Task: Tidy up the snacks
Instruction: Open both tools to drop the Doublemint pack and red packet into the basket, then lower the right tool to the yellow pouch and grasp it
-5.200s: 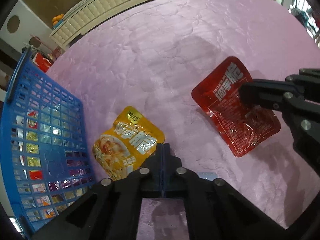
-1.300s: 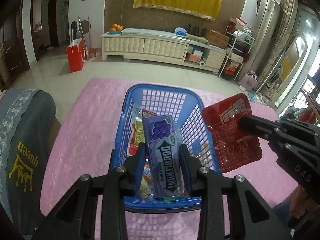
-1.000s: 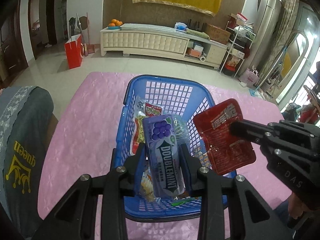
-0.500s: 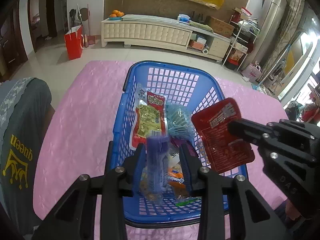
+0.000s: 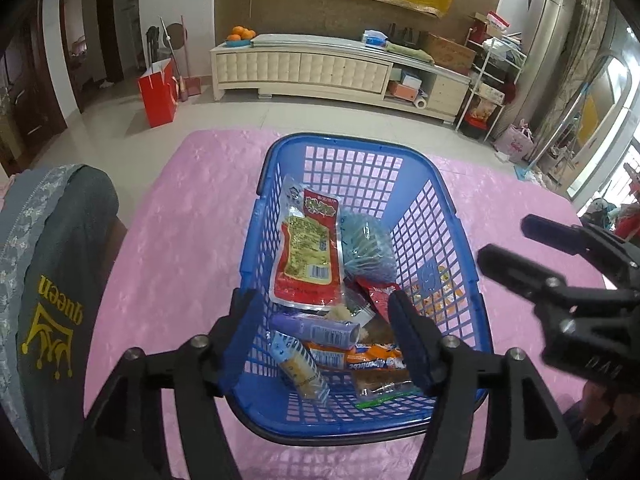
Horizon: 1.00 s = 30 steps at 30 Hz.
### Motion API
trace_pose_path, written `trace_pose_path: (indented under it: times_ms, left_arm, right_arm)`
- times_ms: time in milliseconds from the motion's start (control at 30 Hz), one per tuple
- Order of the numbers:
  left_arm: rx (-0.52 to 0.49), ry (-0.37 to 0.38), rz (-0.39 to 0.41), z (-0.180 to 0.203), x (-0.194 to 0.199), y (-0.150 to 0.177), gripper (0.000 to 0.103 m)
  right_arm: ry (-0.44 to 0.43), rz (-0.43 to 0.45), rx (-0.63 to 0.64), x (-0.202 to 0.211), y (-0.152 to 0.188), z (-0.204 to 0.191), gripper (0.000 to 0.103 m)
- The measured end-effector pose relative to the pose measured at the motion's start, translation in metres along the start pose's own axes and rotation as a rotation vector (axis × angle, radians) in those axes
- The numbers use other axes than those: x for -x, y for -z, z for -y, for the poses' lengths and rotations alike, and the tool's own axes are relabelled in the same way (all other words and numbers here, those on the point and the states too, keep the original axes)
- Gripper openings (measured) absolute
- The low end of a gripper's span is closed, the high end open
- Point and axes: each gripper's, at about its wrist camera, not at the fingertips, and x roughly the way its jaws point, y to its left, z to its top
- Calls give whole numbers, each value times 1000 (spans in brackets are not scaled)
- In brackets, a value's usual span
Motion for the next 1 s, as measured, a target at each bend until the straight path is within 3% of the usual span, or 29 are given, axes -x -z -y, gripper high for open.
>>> trace_pose_path:
  times_ms: [333, 467, 700, 1000]
  left_arm:
    - [-57, 11, 7, 24, 4, -17, 70]
    - [-88, 6, -3, 34, -1, -21, 78]
    - [-112, -13, -71, 41, -28, -24, 78]
    - [-124, -59, -164, 42, -67, -20, 78]
  right_arm:
    - [51, -9, -31, 15, 3, 36, 80]
    - [62, -26, -39, 12, 6, 49, 84]
    - [77, -106, -52, -11, 17, 70, 91]
    - [53, -247, -68, -63, 43, 89, 92]
